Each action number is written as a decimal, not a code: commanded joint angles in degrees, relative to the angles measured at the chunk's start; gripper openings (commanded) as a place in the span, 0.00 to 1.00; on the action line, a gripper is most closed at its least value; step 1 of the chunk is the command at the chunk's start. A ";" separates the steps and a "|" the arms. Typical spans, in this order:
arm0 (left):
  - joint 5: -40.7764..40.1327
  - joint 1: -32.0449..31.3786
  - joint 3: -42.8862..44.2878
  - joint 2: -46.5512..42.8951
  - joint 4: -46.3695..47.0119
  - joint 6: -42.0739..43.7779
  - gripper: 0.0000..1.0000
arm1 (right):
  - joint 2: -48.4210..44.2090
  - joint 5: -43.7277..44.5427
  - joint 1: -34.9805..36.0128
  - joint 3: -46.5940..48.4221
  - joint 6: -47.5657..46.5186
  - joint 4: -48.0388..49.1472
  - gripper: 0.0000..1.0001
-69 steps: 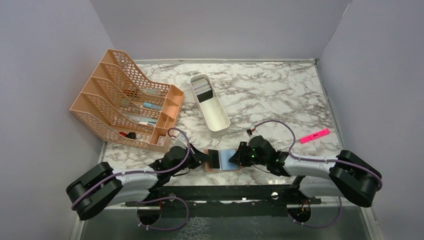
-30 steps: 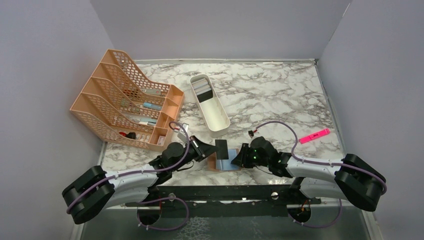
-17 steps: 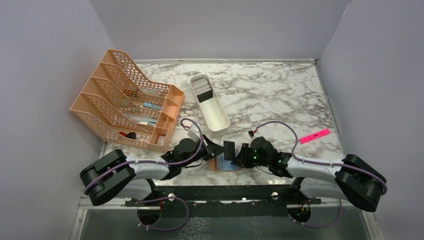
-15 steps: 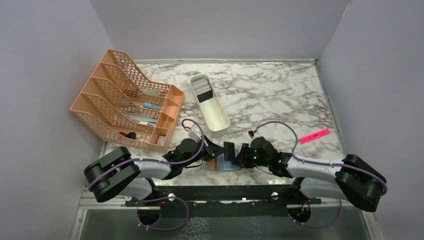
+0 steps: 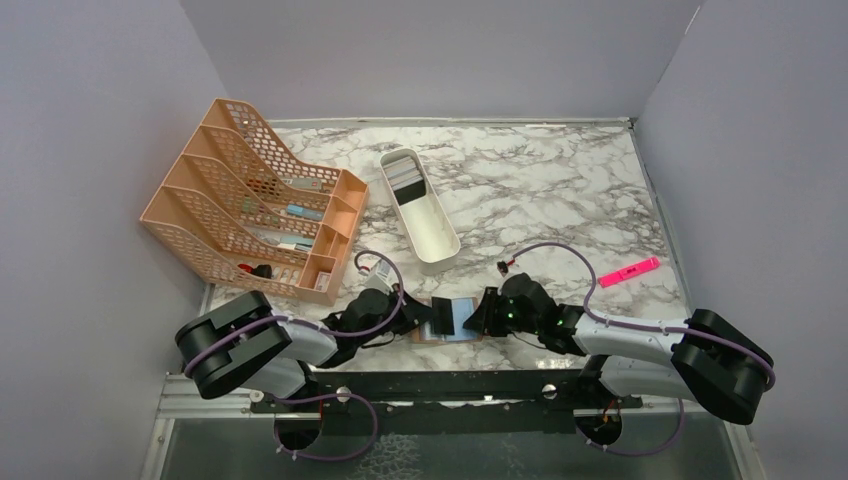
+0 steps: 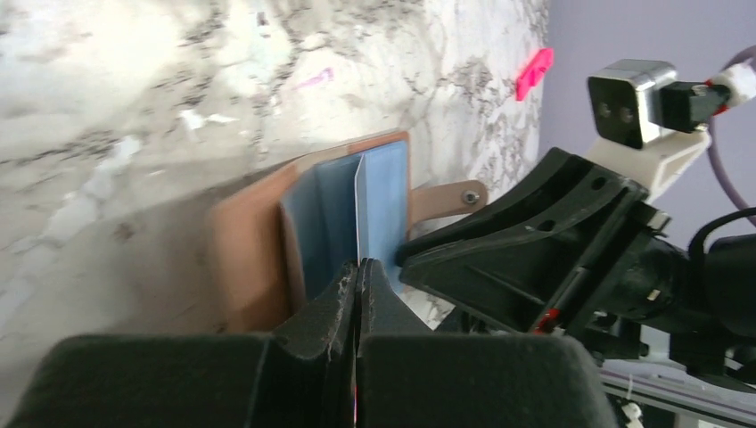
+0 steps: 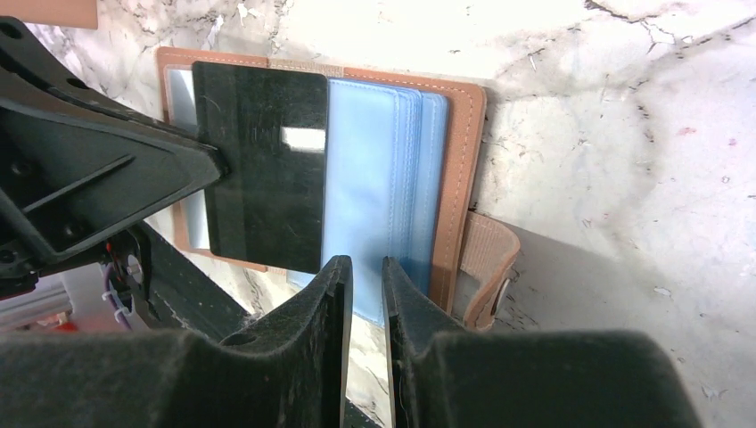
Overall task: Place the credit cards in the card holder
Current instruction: Insert the credit card into the card holder.
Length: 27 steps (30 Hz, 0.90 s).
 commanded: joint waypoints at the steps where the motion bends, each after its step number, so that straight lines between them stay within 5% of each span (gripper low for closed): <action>1: -3.55 -0.37 -2.72 -1.29 0.02 1.06 0.00 | 0.51 1.22 0.28 -1.55 -0.27 -3.49 0.24; 12: -6.20 -0.36 -7.63 -8.14 0.27 1.03 0.00 | -0.21 1.93 0.28 -2.05 0.09 -4.07 0.24; 27: -3.07 -0.36 -7.27 -1.85 9.94 2.92 0.00 | 0.43 1.51 0.28 -1.97 0.03 -3.44 0.24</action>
